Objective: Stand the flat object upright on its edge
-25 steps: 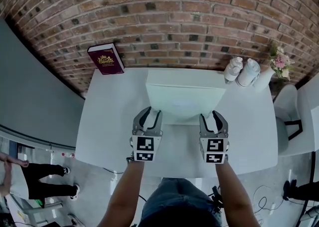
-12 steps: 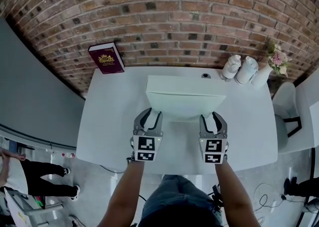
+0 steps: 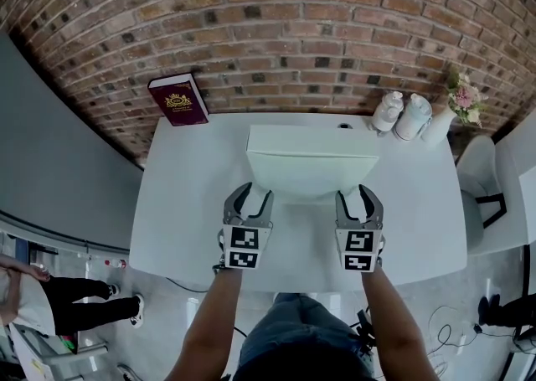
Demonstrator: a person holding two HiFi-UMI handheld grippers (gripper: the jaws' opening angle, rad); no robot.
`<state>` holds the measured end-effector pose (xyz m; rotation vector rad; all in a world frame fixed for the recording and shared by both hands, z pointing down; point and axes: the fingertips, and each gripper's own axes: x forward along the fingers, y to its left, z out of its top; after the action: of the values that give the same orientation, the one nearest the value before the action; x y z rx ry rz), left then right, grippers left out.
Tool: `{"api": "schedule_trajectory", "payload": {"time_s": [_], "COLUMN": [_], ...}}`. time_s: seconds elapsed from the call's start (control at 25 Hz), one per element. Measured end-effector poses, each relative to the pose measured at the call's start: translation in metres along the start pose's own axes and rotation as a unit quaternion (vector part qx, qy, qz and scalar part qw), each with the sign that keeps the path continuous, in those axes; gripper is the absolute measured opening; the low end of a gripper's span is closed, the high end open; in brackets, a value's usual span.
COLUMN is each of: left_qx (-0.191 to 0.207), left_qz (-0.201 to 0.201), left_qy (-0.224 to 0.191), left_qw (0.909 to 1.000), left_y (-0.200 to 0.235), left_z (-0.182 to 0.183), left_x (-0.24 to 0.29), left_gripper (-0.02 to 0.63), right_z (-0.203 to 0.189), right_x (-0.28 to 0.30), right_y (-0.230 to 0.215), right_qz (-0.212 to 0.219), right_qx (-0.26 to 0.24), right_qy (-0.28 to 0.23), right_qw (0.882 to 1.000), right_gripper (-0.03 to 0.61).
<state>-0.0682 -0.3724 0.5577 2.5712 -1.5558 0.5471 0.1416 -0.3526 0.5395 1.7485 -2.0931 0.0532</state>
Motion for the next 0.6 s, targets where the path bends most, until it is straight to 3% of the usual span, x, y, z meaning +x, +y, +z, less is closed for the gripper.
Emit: {"api": "schedule_trajectory", "payload": {"time_s": [0.24,0.6], "left_qx": [-0.008,-0.024], "left_qz": [-0.007,-0.011], "left_qy": [-0.008,-0.018], "left_qw": [0.9999,0.9995], "left_y": [0.002,0.005], "left_z": [0.004,0.013], "left_x": [-0.001,-0.006], "left_gripper": [0.253,0.262], "right_z": [-0.002,-0.006], "right_x": [0.0,-0.008], "right_y": [-0.003,-0.005], "right_qz": [0.009,0.014], "right_qx": [0.023,0.048], "right_qy": [0.005,0.014], "right_qw": [1.0,0.999], "right_gripper": [0.281,0.296]}}
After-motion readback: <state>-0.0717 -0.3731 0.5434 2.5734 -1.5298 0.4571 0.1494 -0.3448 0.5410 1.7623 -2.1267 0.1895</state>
